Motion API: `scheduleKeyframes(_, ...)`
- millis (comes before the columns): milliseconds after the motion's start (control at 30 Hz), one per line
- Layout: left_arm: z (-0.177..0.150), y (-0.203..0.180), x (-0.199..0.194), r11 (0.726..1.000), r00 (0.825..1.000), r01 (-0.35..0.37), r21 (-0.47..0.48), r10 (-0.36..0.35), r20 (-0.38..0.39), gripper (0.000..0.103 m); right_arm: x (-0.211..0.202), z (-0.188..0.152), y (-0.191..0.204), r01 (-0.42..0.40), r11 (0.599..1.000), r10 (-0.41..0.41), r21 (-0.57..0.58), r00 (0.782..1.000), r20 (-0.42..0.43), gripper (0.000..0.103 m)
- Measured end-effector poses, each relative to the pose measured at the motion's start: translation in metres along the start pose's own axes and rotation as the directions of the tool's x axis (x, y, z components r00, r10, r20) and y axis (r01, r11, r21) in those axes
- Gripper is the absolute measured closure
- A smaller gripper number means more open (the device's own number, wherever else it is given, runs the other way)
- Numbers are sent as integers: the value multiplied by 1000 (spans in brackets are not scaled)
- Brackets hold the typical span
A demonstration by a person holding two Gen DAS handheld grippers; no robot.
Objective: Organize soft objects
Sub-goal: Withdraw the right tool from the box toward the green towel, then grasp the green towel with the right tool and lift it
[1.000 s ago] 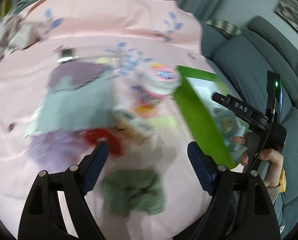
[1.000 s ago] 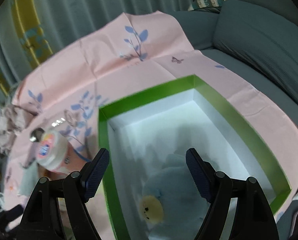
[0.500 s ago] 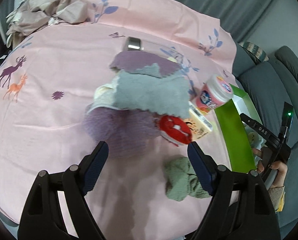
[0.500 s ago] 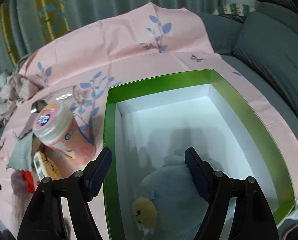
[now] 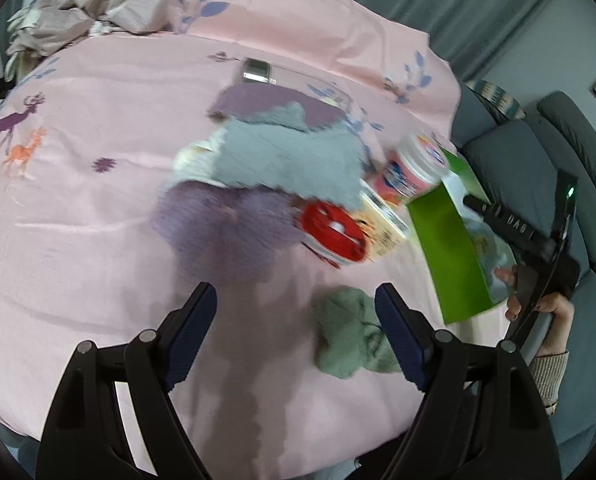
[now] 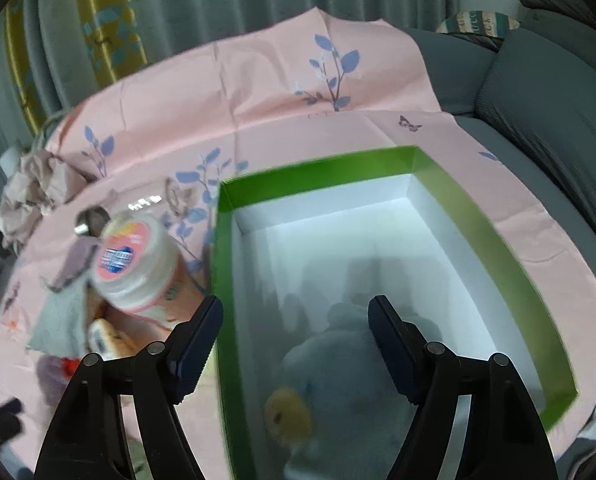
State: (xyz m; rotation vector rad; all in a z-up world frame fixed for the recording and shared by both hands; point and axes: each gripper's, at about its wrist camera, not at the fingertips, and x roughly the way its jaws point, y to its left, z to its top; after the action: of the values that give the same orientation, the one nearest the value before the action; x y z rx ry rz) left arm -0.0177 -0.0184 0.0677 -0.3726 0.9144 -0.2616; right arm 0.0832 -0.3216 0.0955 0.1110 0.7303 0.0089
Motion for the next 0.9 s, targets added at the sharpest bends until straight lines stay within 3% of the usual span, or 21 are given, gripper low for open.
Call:
scheduleKeyframes(133, -10, -15, 7, 999, 1000, 14, 40, -13, -22, 23, -40, -5, 15, -14, 999, 16, -32, 999, 42, 20)
scheduleKeyframes(300, -23, -29, 20, 996, 996, 60, 64, -56, -65, 24, -60, -29, 41, -153, 987, 151, -39, 987, -46, 18)
scheduleKeyframes(367, -27, -32, 23, 996, 996, 62, 68, -57, -74, 24, -58, -43, 49, -218, 976, 216, -10, 970, -112, 18)
scheduleKeyframes(500, -34, -38, 31, 994, 992, 89, 63, -82, -98, 33, -46, -75, 71, -343, 939, 340, 25, 914, -221, 18)
scheduleKeyframes(567, -37, -40, 35, 994, 991, 89, 67, -82, -104, 36, -37, -85, 78, -359, 933, 355, 34, 898, -262, 18)
scheduleKeyframes(633, -39, -39, 41, 994, 989, 95, 54, -88, -123, 50, -25, -93, 80, -370, 926, 376, 79, 876, -303, 18)
scheduleKeyframes(700, -39, -35, 46, 996, 989, 79, 35, -74, -128, 53, -17, -99, 81, -372, 922, 387, 111, 861, -330, 18)
scheduleKeyframes(900, -42, -35, 52, 997, 991, 61, 53, -54, -124, 58, -1, -108, 86, -359, 924, 382, 130, 850, -364, 21)
